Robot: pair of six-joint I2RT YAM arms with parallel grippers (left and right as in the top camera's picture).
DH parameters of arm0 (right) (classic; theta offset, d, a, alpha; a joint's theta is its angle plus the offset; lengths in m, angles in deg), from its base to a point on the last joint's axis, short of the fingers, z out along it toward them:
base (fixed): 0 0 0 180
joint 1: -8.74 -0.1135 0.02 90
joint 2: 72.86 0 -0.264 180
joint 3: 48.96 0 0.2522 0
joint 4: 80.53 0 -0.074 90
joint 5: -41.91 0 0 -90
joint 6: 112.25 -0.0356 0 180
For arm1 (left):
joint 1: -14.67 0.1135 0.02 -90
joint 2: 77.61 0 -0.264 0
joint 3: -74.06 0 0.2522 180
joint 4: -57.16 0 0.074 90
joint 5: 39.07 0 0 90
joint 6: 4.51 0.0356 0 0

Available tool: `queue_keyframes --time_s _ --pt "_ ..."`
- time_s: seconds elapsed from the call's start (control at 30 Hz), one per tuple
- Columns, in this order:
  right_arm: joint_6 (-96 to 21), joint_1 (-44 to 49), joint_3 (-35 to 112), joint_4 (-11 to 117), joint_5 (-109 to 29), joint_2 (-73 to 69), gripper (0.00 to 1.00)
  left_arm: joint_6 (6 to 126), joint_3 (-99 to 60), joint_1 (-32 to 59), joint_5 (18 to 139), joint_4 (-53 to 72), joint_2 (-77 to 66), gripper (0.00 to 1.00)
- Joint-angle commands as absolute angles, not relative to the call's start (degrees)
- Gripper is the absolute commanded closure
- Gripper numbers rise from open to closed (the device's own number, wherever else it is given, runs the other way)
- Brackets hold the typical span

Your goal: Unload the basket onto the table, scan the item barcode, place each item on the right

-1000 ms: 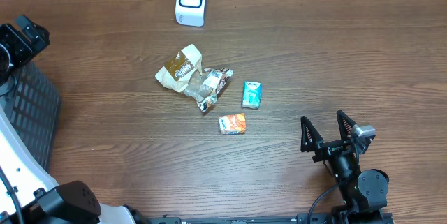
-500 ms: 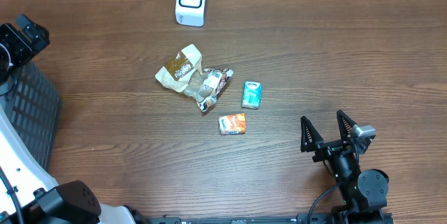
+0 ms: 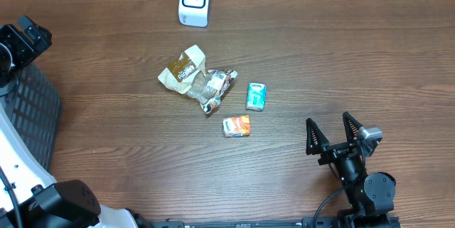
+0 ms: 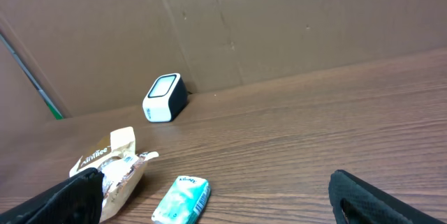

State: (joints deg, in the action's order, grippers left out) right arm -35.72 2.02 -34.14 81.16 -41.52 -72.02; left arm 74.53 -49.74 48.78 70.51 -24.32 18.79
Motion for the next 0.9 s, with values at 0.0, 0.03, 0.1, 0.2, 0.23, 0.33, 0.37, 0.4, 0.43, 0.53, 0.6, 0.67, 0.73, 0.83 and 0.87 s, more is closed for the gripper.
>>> queue_keyframes --time_s 0.0,0.03,0.1,0.2,0.23,0.33,0.37,0.4,0.43,0.53,0.6,0.67,0.73,0.83,0.87 --pt "-35.7 2.3 -34.7 81.4 -42.0 -72.6 0.0 75.2 -53.9 50.9 71.5 -25.3 16.2 0.0" --pt "-35.7 2.3 -34.7 81.4 -42.0 -72.6 0.0 75.2 -55.8 51.9 71.5 -26.2 15.9 0.0" --pt "-35.7 2.3 -34.7 81.4 -42.0 -72.6 0.0 75.1 -59.1 53.6 71.5 -28.0 15.8 0.0" --pt "-35.7 2.3 -34.7 81.4 -42.0 -72.6 0.0 73.6 -62.6 57.3 71.3 -30.7 15.8 0.0" --pt "-35.7 2.3 -34.7 81.4 -42.0 -72.6 0.0 73.3 -63.0 58.4 71.4 -31.2 15.8 0.0" --pt "-35.7 2.3 -34.7 81.4 -42.0 -72.6 0.0 72.5 -63.1 61.9 70.9 -33.0 15.9 0.03" --pt "-35.7 2.3 -34.7 81.4 -42.0 -72.6 0.0 71.0 -62.9 62.9 69.5 -33.7 16.0 0.04" --pt "-35.7 2.3 -34.7 81.4 -42.0 -72.6 0.0 69.0 -62.6 64.1 67.2 -34.8 16.1 0.03" --pt "-35.7 2.3 -34.7 81.4 -42.0 -72.6 0.0 67.9 -62.2 65.2 65.5 -35.8 16.2 0.03" --pt "-35.7 2.3 -34.7 81.4 -42.0 -72.6 0.0 65.7 -59.6 68.5 60.8 -38.5 16.6 0.03" --pt "-35.7 2.3 -34.7 81.4 -42.0 -72.6 0.0 65.3 -56.0 70.4 58.3 -39.0 16.8 0.03" --pt "-35.7 2.3 -34.7 81.4 -42.0 -72.6 0.0 65.0 -52.3 71.9 56.0 -38.9 16.8 0.04" --pt "-35.7 2.3 -34.7 81.4 -42.0 -72.6 0.0 64.9 -47.0 73.5 52.9 -37.8 16.8 0.05" --pt "-35.7 2.3 -34.7 81.4 -42.0 -72.6 0.0 64.8 -38.3 75.3 50.4 -33.9 16.8 0.08" --pt "-35.7 2.3 -34.7 81.4 -42.0 -72.6 0.0 64.9 -36.0 75.7 49.8 -32.5 16.8 0.09"
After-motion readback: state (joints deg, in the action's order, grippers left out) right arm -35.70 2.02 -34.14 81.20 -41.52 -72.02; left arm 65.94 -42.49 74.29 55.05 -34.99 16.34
